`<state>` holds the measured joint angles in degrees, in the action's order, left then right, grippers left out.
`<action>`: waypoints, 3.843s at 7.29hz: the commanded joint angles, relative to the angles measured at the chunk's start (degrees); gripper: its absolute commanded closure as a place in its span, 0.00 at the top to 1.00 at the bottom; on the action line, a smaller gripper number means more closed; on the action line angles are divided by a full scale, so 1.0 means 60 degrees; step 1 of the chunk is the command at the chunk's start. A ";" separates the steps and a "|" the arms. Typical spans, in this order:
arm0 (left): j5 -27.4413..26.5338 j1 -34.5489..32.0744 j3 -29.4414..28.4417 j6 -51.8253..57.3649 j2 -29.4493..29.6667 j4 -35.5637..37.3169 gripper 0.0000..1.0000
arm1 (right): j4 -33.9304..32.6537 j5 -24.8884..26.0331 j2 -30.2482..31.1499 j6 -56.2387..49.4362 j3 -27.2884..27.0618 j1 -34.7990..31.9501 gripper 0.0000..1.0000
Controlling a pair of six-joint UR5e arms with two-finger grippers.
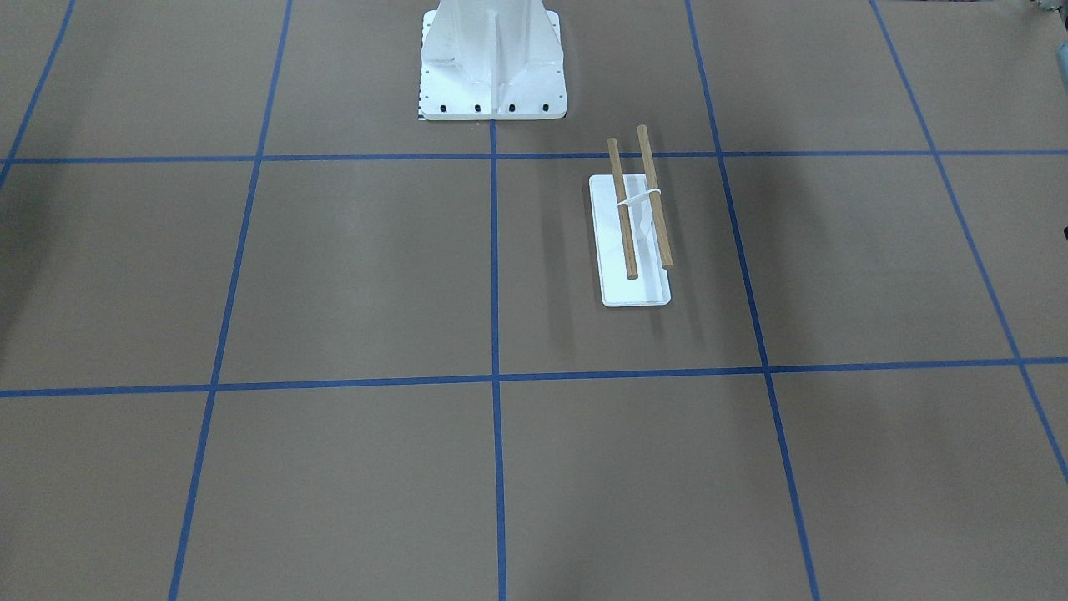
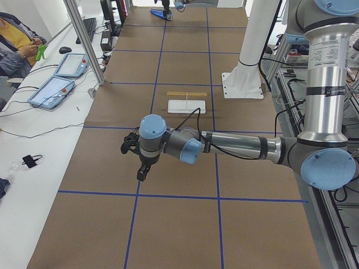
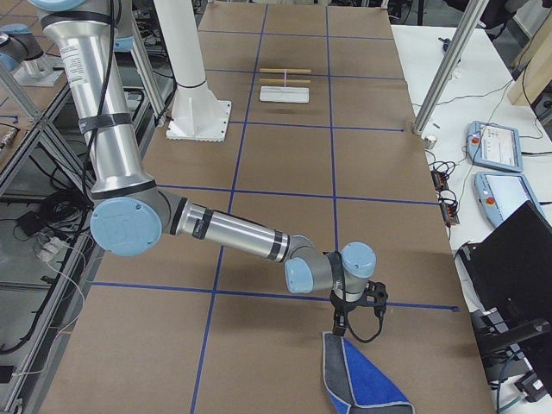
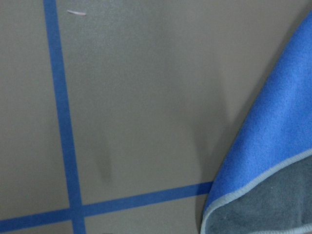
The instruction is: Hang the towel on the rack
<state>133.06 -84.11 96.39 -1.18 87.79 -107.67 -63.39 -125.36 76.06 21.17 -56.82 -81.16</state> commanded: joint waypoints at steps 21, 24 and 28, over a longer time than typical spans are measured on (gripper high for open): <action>0.0990 0.0029 0.0137 -0.3674 0.1520 0.0014 0.98 | -0.7061 -0.0256 -0.1878 0.3157 -0.5840 0.0575 0.00; 0.1668 0.0030 0.0239 -0.4636 0.1949 0.0000 0.98 | -0.7629 -0.1241 -0.2843 0.7074 -0.7606 0.1728 0.00; 0.2354 0.0117 0.0457 -0.6780 0.2243 -0.0816 0.98 | -0.7585 -0.1023 -0.4409 1.0493 -0.8738 0.3677 0.00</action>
<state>144.39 -83.76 98.33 -36.00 101.03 -109.94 -108.94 -132.51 53.32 77.38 -108.57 -63.19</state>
